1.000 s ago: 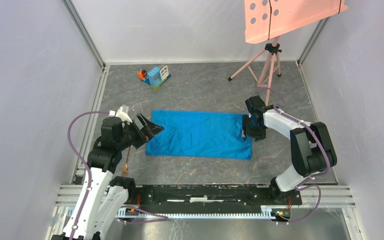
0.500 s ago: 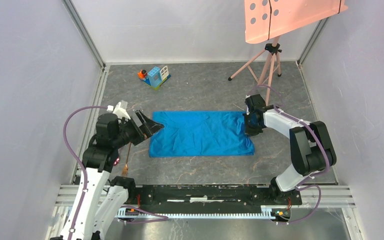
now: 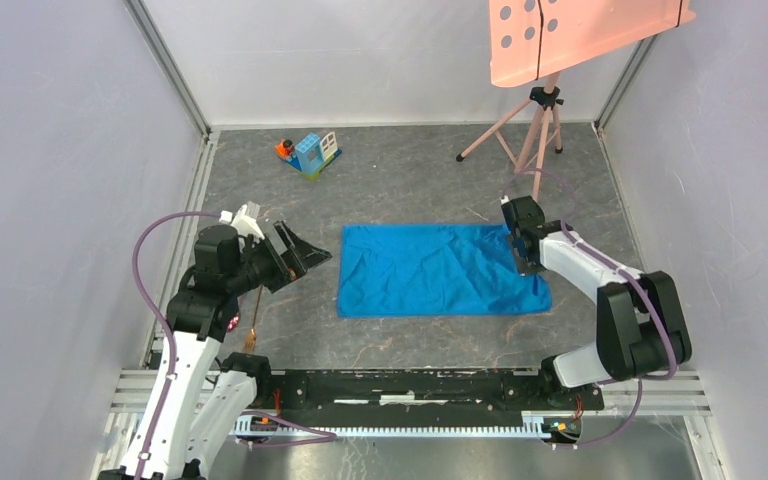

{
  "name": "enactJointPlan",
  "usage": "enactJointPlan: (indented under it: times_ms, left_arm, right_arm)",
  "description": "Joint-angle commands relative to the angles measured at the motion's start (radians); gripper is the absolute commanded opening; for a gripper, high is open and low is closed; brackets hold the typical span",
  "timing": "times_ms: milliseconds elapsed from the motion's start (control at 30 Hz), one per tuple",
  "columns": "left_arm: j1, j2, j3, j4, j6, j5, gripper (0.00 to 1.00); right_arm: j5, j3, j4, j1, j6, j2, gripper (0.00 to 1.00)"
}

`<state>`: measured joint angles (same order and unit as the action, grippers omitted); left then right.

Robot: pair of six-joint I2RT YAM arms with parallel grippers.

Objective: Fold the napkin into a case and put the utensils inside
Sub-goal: Pick up the rectangle-folded napkin from the center of the board, then fold the rectangle-folded napkin at the center of the board.

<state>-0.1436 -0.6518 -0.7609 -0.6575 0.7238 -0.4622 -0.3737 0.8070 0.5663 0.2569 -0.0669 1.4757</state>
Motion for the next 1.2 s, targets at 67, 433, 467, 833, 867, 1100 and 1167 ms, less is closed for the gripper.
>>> enactJointPlan:
  times_ms: [67, 433, 467, 833, 867, 1100, 1167]
  left_arm:
    - [-0.002, 0.002, -0.019, 0.02, -0.002, -0.054, 1.0]
    - [-0.002, 0.035, 0.019, 0.032, 0.015, -0.045, 1.0]
    - [-0.002, 0.037, 0.021, 0.034, 0.017, -0.047, 1.0]
    - [-0.002, 0.047, 0.008, 0.006, 0.009, -0.036, 1.0]
    - [-0.002, 0.05, 0.007, 0.004, 0.012, -0.034, 1.0]
    - [-0.002, 0.079, 0.015, -0.003, 0.025, -0.026, 1.0]
    - [-0.002, 0.083, 0.014, -0.008, 0.024, -0.026, 1.0]
  right_arm:
    - [-0.098, 0.104, 0.086, 0.033, 0.094, -0.059, 0.0]
    - [0.307, 0.344, 0.104, 0.37, -0.147, 0.029, 0.0]
    - [0.363, 0.352, 0.062, 0.395, -0.177, 0.047, 0.0]
    - [0.685, 0.488, -0.198, 0.574, -0.458, 0.288, 0.0]
    - [0.698, 0.487, -0.222, 0.574, -0.478, 0.299, 0.0]
    - [0.762, 0.522, -0.312, 0.576, -0.507, 0.379, 0.0]
    - [0.765, 0.548, -0.3, 0.576, -0.512, 0.408, 0.0]
